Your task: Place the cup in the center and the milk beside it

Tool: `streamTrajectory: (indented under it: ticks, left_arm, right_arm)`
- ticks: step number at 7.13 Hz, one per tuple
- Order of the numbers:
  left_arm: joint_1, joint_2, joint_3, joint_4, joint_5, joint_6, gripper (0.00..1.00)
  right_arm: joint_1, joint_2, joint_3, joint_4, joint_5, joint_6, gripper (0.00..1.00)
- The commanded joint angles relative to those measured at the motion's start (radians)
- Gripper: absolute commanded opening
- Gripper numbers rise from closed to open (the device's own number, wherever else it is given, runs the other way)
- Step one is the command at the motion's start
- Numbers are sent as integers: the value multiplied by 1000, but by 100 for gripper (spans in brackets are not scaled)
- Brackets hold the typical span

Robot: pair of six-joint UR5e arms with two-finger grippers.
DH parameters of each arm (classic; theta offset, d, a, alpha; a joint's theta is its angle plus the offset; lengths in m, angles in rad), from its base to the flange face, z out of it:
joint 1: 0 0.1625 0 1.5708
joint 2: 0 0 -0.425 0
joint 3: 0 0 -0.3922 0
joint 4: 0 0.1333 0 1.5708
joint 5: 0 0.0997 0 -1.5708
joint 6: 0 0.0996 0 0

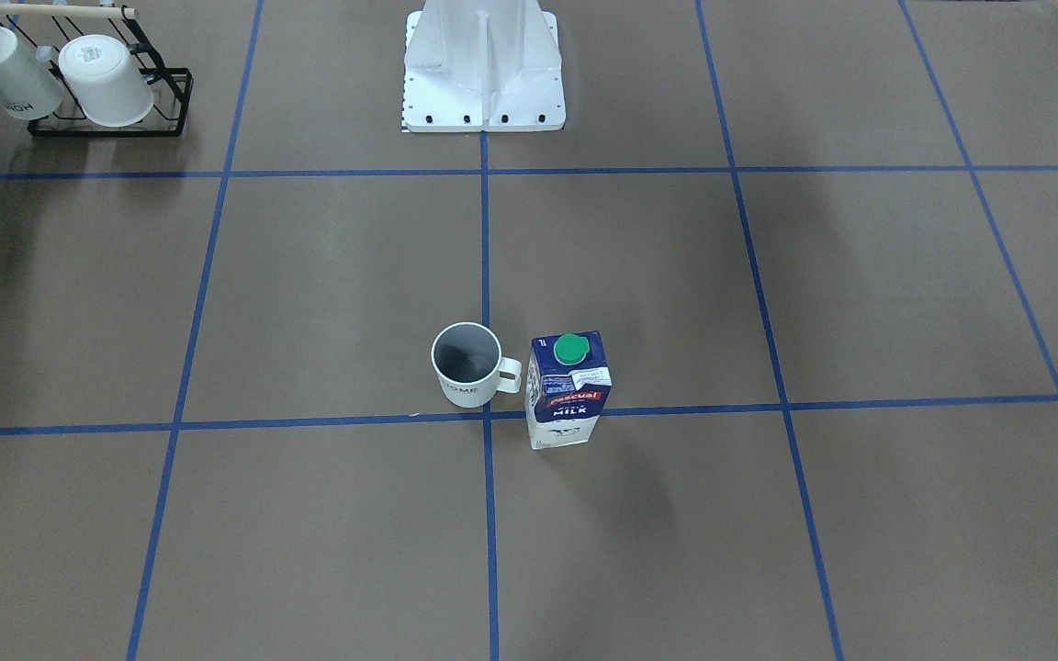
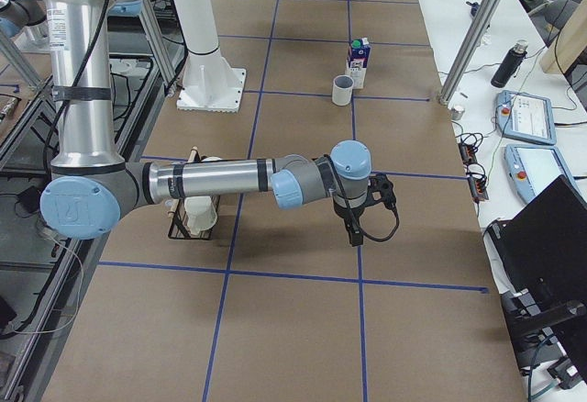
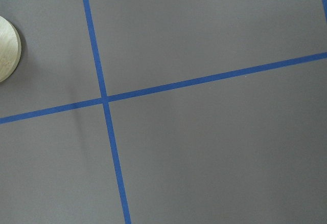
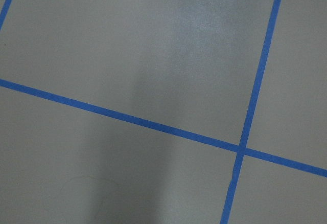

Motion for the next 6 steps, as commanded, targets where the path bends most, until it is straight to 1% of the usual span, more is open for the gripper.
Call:
streamTrajectory:
  ticks: [1, 6]
  left_arm:
    - [0, 0, -5, 0, 0, -1, 98]
    - [0, 0, -15, 0, 0, -1, 98]
  right_arm:
    - [0, 0, 0, 0, 0, -1, 100]
    - [3, -6, 14, 0, 0, -1, 100]
